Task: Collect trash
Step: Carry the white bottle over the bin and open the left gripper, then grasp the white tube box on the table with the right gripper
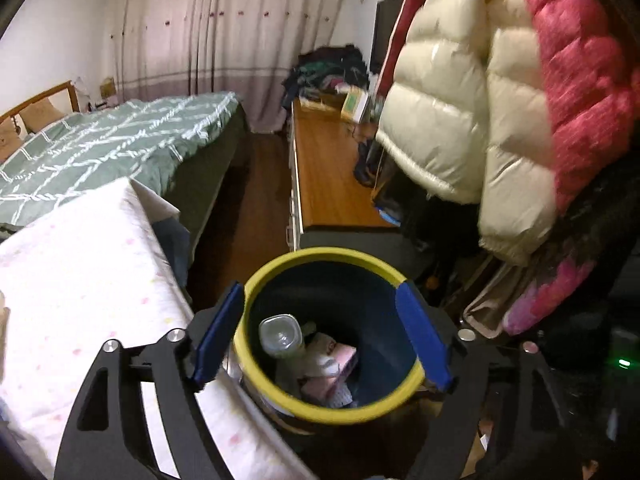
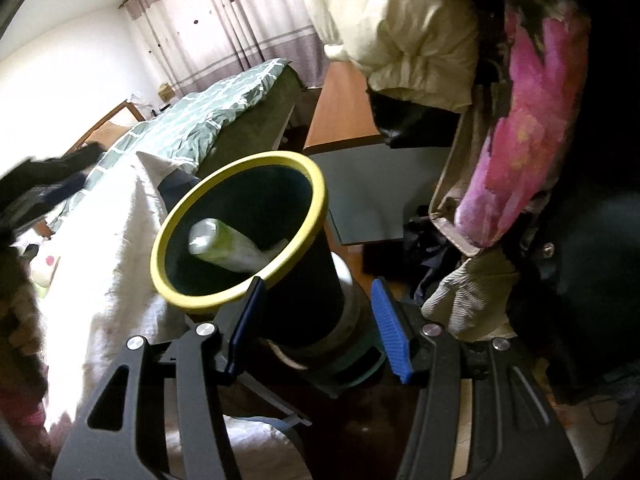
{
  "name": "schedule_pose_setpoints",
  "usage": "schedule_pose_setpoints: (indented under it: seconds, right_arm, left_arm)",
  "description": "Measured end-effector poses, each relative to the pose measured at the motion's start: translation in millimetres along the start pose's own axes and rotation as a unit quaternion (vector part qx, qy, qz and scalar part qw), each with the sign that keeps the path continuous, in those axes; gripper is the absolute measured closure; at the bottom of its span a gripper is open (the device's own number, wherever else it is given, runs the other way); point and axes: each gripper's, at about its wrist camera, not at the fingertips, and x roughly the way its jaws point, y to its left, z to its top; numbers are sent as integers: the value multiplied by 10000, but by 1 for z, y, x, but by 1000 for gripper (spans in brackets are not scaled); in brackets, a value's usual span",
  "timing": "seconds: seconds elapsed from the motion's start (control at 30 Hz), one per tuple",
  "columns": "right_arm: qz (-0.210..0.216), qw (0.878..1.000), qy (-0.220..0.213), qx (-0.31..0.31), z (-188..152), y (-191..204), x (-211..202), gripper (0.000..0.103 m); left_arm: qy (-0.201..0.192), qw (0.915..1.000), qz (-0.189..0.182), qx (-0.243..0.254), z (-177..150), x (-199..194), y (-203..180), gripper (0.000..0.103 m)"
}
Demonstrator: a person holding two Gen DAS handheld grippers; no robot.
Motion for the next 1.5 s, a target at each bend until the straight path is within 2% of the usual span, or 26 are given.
schedule_pose_setpoints:
  seconds: [0.03,0.23,0.43,0.57,0.67,0.83,0.97,1.07,1.27,1.37,1.43,1.5]
  right_arm:
    - [16,10000,8,-20,-1,3,0,51]
    - [165,9995,42,-247,-2,28,0,51]
    - [402,9971,116,-635,-5,73,3,51]
    - [653,9922,198,-1040,-11,119,4,51]
    - [890,9868,237,-1336,-14,157,4,51]
    - [1402,9740,256,-1762,-16,221,-4,51]
    - [1834,9599,249,-2105,-15,274,-13,51]
    - [2175,9484,307,-2286,-17,307,-18,51]
    - [2626,9297,316,-2564,-42,341,-33,45]
    - [2705,9210,241,-2792,-60,352,-40,43]
    - [2607,9180,181,-2982,-72,360,-41,38]
    - [2521,9168,228,-3089,-82,365,-36,38]
  left_arm:
    - [-59,10000,26,8,0,-12,4,15]
    - [-512,9981,335,-92,-22,-111,40,5]
    - [-658,9918,1015,-422,-62,-201,101,5]
    - [-694,9769,1853,-802,-106,-256,151,5]
    - [-680,9644,2294,-1128,-136,-285,182,5]
    - [-603,9490,2685,-1541,-174,-315,223,5]
    - [-625,9438,2737,-1743,-192,-329,243,5]
    - [-668,9416,2790,-1762,-200,-333,248,5]
    - [-647,9408,2790,-1812,-206,-332,253,5]
    - [-629,9419,2752,-1821,-202,-325,253,5]
    - [-622,9426,2726,-1825,-203,-323,253,5]
    - [-618,9431,2706,-1829,-203,-321,252,5]
